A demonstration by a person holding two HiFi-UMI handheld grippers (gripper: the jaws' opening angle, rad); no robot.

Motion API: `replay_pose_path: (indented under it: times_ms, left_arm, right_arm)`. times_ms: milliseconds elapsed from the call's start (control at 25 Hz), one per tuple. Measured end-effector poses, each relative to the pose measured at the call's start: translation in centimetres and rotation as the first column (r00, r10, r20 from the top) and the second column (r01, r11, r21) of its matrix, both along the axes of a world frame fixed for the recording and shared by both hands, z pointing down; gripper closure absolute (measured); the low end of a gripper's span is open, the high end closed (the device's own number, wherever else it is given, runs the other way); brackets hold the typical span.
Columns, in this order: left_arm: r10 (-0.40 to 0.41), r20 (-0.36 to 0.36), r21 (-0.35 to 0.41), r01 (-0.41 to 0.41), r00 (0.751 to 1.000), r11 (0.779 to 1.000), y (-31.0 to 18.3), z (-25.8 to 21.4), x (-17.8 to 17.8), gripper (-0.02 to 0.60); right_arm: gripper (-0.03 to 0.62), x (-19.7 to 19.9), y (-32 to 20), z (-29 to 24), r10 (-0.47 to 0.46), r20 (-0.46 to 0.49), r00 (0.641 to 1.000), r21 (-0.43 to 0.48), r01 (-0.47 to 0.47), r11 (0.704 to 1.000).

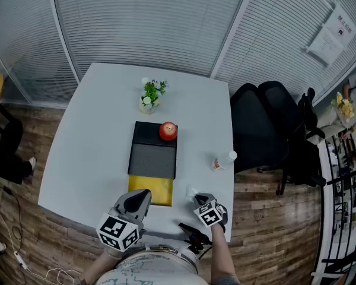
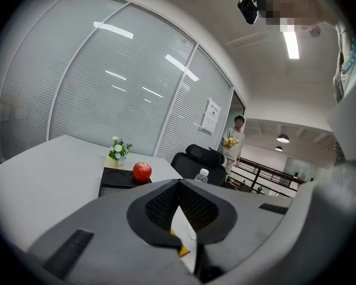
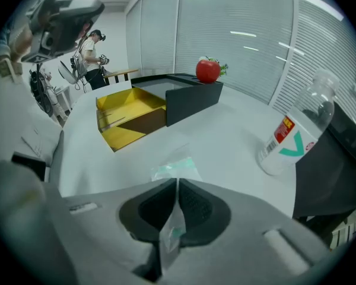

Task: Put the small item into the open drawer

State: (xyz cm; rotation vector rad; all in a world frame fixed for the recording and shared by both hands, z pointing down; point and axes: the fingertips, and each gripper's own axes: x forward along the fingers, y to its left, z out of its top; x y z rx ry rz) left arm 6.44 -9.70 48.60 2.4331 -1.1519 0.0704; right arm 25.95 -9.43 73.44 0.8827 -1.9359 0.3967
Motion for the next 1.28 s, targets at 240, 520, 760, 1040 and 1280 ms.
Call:
replay_pose_path:
  times_ms: [240,520,760,1040,1280]
  left_arm:
    - [0.002,0.000,-0.004,-0.002,1.000,1.000,0.1,-0.1,0.0,0.584]
    - [0.008,0.000,-0.002,-0.008,1.000,1.000,0.3,-0.1,0.1,0.584]
    - [0.019,-0.004,0.000,-0.019,1.000,1.000,0.7,-0.1,0.6,0.584]
    - [0.017,-0.006,0.004,-0.017,1.000,1.000,0.8,-0.1,0.3,0.584]
    - [0.017,-0.006,-0.001,-0.017,1.000,1.000,1.1,-0.1,0.3,0.584]
  right_arm:
    - [0.591,0.2,0.0,-0.2,0.000,-0.004,1.000,0.002,0.000,1.000]
    - [0.591,0.2,-0.1,-1.4,-0.004,-0.002,1.000,0.021,0.004,1.000]
    - [0.591,0.2,0.1,-2.4,-0.022,-0.013,1.000,0.037,0.023,0.999]
    - [0.591,-0.1,0.2,-2.8,-0.043,-0.018,0.999,0.044,0.044,0.998]
    - [0.591,-0.3,0.2,-3.2,-0.053,-0.022,0.998,0.050,0.054,0.997]
